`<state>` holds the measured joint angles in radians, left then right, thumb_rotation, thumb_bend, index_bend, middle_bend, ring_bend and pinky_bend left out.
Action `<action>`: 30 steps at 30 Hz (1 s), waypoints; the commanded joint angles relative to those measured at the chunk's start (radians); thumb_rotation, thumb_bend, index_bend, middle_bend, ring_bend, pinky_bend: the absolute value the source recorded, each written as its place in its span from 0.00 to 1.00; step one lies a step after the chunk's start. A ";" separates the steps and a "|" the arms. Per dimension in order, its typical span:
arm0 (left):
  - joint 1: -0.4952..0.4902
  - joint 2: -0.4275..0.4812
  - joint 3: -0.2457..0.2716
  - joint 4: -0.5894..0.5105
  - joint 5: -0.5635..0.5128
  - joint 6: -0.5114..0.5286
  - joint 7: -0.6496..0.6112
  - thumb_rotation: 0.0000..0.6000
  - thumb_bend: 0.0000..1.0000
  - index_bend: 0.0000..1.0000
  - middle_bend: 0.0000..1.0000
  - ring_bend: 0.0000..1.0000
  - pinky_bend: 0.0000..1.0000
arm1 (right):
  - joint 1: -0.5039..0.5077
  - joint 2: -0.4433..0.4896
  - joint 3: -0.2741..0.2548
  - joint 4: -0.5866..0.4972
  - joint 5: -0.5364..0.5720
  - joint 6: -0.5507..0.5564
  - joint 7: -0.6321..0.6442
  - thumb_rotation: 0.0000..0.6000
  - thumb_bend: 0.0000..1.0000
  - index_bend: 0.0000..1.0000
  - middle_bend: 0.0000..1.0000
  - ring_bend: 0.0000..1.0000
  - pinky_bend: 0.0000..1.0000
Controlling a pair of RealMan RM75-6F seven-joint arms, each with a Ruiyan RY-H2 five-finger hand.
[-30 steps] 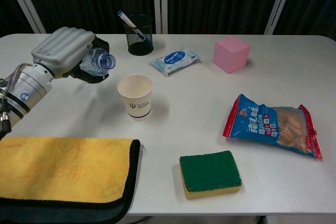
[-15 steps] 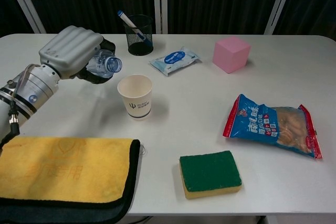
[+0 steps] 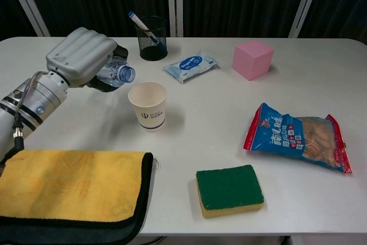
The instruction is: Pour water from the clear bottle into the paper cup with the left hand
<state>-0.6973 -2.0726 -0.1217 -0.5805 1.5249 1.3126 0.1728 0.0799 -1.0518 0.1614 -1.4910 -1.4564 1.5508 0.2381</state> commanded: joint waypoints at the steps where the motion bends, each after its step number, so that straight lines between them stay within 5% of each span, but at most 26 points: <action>1: -0.003 -0.005 0.003 0.010 0.003 0.002 0.015 1.00 0.28 0.69 0.68 0.64 0.47 | 0.000 0.000 0.000 0.001 0.000 0.000 0.001 0.90 0.22 0.00 0.00 0.00 0.00; 30: -0.011 -0.008 0.019 0.039 0.013 0.011 0.063 1.00 0.28 0.69 0.68 0.64 0.46 | -0.001 0.002 0.002 0.001 -0.002 0.004 0.005 0.90 0.22 0.00 0.00 0.00 0.00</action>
<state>-0.7080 -2.0807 -0.1030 -0.5412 1.5379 1.3231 0.2355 0.0788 -1.0503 0.1636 -1.4895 -1.4582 1.5546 0.2427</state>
